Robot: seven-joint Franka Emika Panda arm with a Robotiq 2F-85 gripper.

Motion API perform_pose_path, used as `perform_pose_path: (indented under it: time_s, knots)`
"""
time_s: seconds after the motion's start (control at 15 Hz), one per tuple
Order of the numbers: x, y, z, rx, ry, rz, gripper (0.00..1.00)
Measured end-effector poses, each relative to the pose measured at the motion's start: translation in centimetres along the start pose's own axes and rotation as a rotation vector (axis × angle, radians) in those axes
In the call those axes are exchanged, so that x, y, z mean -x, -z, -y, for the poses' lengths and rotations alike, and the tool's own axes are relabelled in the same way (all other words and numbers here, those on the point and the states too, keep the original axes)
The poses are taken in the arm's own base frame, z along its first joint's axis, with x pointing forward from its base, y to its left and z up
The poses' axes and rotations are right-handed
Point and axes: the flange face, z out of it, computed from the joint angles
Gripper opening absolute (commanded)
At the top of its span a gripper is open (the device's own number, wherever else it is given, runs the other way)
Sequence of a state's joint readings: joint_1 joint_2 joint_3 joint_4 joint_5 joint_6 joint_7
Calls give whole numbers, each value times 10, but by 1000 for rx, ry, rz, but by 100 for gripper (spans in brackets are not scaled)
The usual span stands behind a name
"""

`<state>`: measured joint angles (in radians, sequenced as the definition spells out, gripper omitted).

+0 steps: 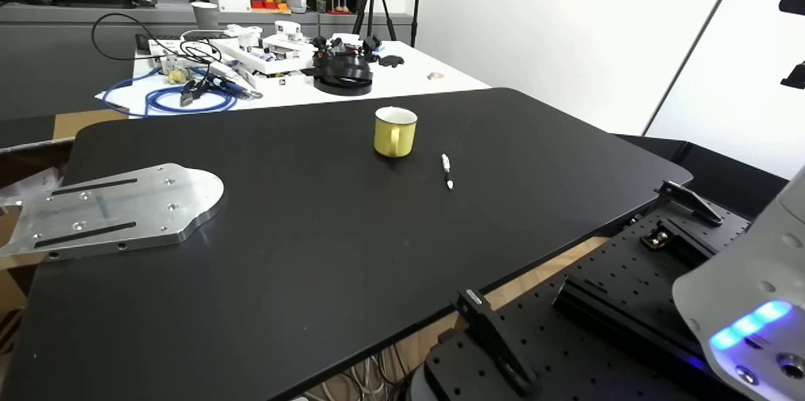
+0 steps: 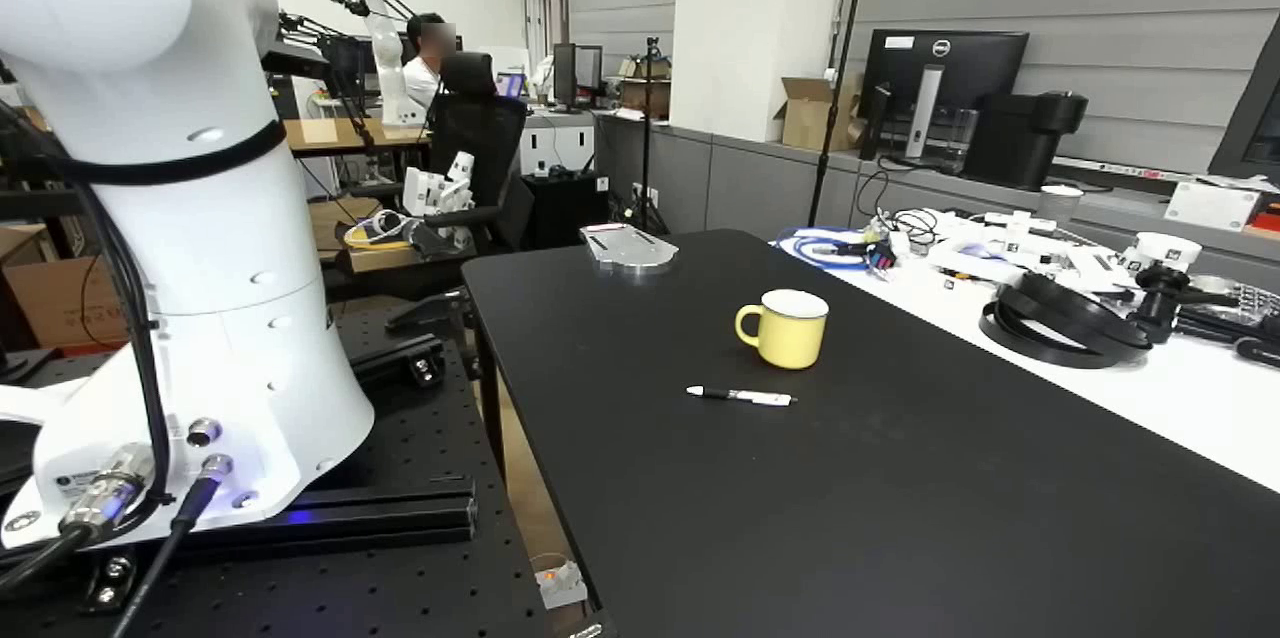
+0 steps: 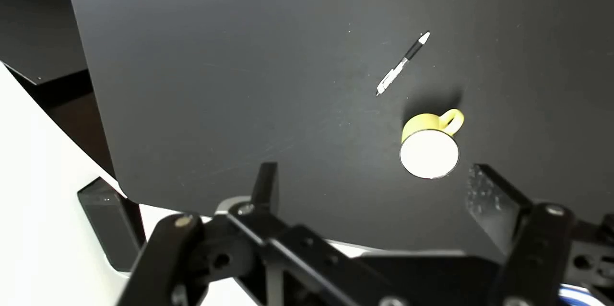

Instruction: Put the pen in the yellow cup

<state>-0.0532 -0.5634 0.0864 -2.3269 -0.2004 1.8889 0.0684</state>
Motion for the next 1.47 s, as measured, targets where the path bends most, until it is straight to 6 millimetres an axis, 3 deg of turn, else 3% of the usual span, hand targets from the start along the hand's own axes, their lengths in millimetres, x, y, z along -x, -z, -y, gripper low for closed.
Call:
perform_pose_path:
  time_s: [0.47, 0.73, 1.07, 1.47]
  knots:
    - [0, -1, 0, 0, -1, 2, 100]
    - [-9, -20, -5, -3, -122, 37, 100]
    - [-36, -54, -5, -67, -341, 67, 100]
    - [-82, -77, 2, -183, -443, -44, 100]
